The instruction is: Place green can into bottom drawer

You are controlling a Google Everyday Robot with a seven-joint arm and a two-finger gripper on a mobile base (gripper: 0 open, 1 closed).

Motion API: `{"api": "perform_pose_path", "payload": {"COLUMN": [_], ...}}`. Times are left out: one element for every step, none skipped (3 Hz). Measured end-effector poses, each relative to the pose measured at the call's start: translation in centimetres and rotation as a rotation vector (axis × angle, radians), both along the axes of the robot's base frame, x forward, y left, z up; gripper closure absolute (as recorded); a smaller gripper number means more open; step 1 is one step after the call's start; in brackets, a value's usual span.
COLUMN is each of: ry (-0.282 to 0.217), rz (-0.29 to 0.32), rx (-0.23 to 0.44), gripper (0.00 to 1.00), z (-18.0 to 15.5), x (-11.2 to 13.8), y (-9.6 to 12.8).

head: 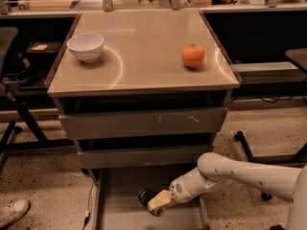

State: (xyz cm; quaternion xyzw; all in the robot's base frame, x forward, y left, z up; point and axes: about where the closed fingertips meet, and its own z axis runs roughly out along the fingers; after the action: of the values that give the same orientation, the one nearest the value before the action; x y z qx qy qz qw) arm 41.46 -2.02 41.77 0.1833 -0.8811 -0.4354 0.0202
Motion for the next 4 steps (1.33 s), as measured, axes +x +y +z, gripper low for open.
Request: {"api": "perform_pose_path", "payload": {"ry": [0.016,0.034,0.075,0.075], "rz": [0.005,0.007,-0.013,-0.013], "rx": [0.033,0.081,0.111,0.114], "gripper": [1.00,1.00,1.00,1.00], "z": [-2.9,-8.0,-13.7,-13.8], "x": [0.4,1.4,2.8,2.7], "y": [1.2,3.0,4.1,4.2]}}
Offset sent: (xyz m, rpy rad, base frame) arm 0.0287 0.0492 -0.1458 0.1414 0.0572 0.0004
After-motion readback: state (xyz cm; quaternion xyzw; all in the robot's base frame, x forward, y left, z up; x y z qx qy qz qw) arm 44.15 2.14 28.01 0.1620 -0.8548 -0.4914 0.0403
